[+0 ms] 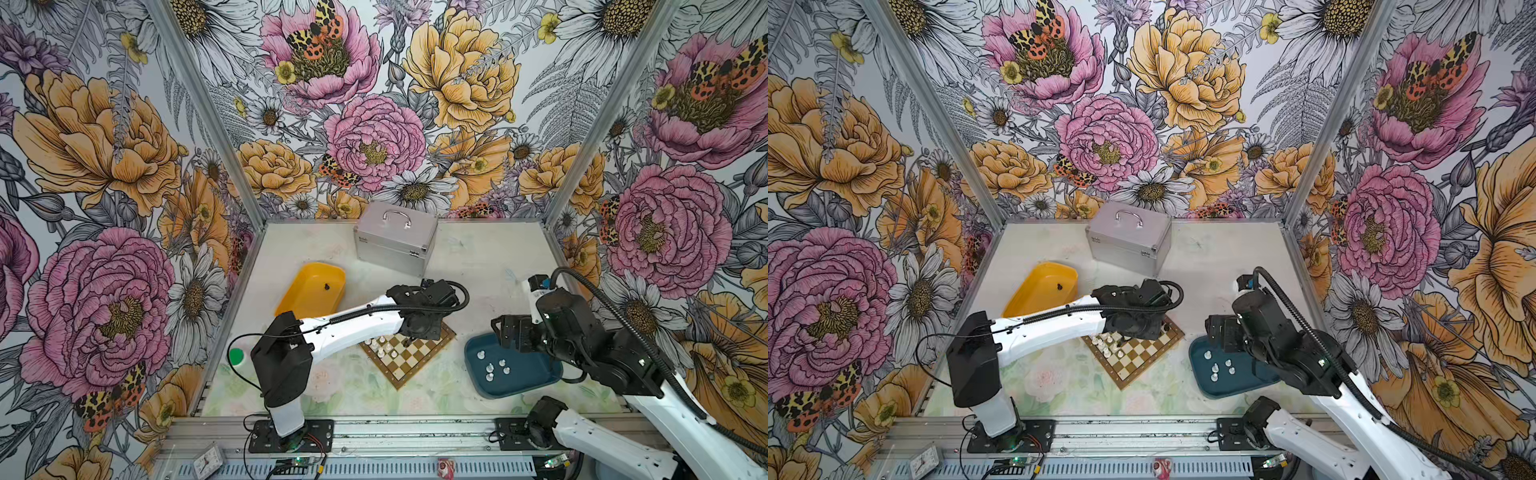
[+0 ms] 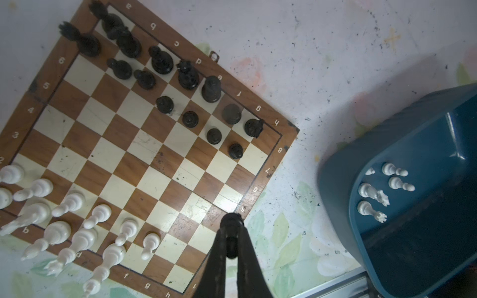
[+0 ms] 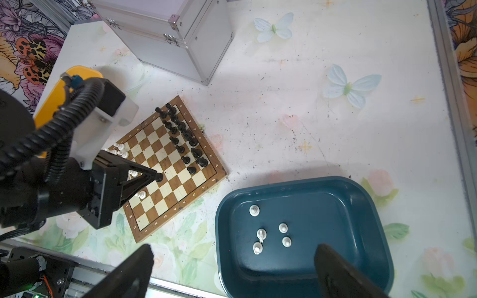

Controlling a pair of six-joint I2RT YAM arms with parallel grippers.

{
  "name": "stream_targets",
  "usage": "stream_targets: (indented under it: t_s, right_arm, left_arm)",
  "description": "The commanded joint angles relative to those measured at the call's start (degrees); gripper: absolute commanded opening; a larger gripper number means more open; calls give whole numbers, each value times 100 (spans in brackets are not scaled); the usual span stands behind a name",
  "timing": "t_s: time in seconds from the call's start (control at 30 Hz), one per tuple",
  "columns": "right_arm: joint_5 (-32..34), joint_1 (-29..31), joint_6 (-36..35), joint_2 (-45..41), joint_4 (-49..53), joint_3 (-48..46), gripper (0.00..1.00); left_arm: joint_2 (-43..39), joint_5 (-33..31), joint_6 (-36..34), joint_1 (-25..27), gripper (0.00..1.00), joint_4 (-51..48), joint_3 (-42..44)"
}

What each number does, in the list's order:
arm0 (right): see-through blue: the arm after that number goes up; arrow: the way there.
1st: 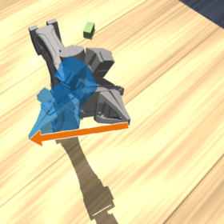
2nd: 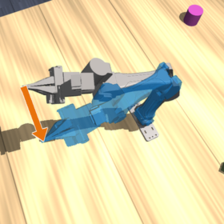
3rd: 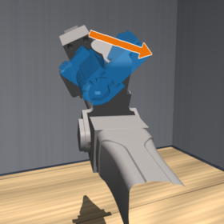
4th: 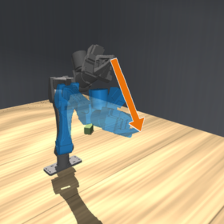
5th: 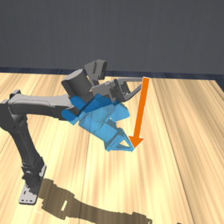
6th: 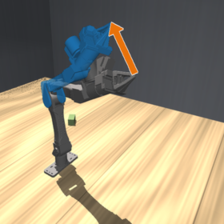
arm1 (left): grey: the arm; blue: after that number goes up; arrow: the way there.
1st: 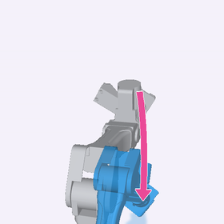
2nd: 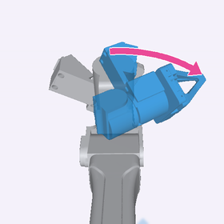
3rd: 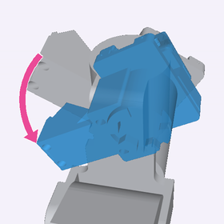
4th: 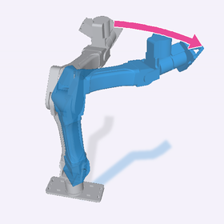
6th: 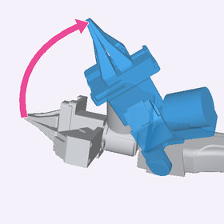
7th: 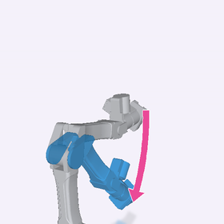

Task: Set up the chess pieces on the board
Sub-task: 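Carry the pawn with the left gripper across the board while the right arm draws back, then lower the black pawn onto its square and open the left gripper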

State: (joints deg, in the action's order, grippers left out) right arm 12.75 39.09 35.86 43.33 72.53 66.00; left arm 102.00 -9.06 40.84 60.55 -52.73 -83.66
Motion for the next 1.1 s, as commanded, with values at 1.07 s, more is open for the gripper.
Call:
stream_targets:
  t_s: [1.07]
  right_arm:
    - [369,37,299,-544,717,1,100]
  left_arm:
    - [1659,102,-241,66,9,74,-1110]
